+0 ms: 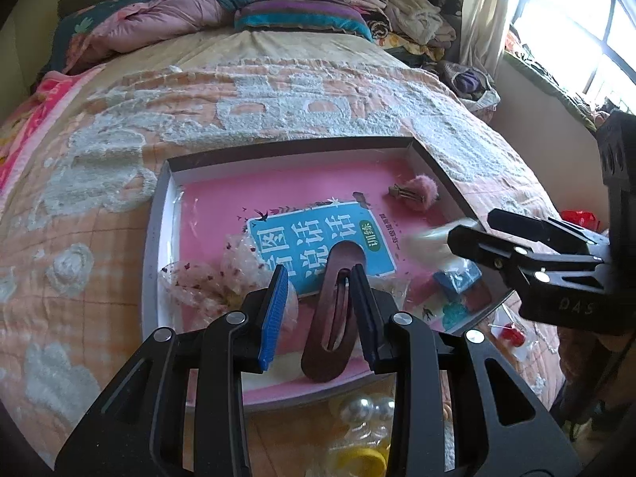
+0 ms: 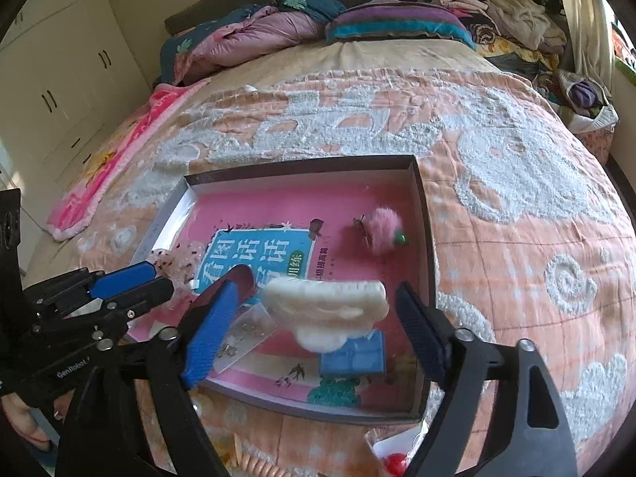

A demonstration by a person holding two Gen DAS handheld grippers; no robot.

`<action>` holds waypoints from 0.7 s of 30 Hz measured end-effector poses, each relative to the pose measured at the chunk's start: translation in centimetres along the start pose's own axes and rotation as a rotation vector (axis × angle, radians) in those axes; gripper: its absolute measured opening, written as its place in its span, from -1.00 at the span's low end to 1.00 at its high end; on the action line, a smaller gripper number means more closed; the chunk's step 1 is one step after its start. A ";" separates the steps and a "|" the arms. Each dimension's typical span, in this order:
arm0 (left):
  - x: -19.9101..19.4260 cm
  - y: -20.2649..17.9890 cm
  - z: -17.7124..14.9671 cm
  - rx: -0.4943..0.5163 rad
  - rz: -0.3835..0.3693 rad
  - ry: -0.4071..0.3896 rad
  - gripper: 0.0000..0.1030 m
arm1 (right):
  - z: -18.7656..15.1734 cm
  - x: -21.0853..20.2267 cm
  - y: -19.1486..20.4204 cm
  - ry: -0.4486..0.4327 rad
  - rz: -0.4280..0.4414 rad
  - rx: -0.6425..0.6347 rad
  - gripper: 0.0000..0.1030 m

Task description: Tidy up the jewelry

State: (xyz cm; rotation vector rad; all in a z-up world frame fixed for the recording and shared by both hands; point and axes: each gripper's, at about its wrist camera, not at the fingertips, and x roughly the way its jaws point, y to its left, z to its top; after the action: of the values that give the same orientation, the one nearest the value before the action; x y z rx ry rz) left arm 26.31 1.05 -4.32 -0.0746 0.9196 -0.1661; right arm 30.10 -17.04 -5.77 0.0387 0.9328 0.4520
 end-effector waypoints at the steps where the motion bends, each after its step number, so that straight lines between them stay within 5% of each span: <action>1: -0.4 0.0 0.0 0.000 0.000 -0.006 -0.52 | 0.0 -0.2 0.0 -0.005 0.000 0.001 0.66; 13: -3.7 0.1 -0.2 -0.014 0.010 -0.051 -0.49 | -1.0 -5.3 0.4 -0.088 0.003 0.015 0.85; 21: -6.4 -0.1 -0.6 -0.030 0.038 -0.086 -0.07 | -2.2 -9.2 0.9 -0.166 -0.014 -0.008 0.90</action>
State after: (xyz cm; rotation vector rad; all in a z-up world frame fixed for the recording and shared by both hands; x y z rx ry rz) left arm 22.00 2.07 0.39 -0.0914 0.8375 -0.1127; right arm 23.38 -20.21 0.17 0.0615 0.7677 0.4323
